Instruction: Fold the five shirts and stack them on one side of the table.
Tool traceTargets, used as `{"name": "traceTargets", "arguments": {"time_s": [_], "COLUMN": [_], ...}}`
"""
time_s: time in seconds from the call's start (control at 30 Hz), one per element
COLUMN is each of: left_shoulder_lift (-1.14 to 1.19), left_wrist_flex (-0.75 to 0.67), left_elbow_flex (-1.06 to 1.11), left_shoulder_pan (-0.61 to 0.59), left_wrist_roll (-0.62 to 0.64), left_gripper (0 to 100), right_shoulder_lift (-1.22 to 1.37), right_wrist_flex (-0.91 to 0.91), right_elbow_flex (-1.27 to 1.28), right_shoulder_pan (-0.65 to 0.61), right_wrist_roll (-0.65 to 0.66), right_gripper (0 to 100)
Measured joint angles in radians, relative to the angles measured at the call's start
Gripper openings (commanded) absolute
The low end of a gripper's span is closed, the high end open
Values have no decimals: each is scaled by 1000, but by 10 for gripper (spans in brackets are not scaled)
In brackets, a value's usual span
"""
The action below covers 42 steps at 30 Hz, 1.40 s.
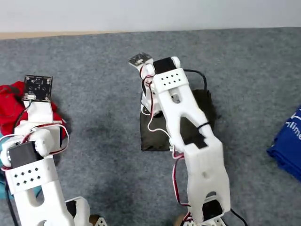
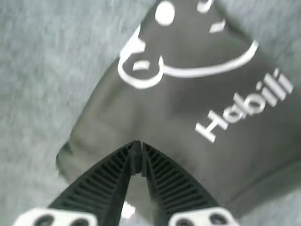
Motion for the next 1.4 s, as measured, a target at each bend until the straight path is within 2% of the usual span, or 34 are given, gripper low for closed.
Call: {"name": "traceTargets", "arguments": {"time_s": [0.17,0.3,0.7,1.03,1.2,1.4], "left_shoulder_lift": [0,0,0,0,0,0], "left_wrist_flex": [81,132,140,140,140,140], "left_elbow_flex": [0,0,0,0,0,0], "left_shoulder_pan": [0,0,0,0,0,0], "left_wrist_roll": [0,0,0,0,0,0], "left_gripper": [8,8,8,8,8,8], "right_shoulder_lift": [-153,-169,-91,137,132,-40], "right_wrist_flex": [0,0,-5,-12,0,0], "right_elbow_flex": [144,180,183,180,124,115], "right_shoulder_pan": [0,-8,-29,-41,-34,-40], "right_wrist_roll": [-52,-72,-77,-77,-77,-63], "right_gripper": [10,10,10,10,10,10]}}
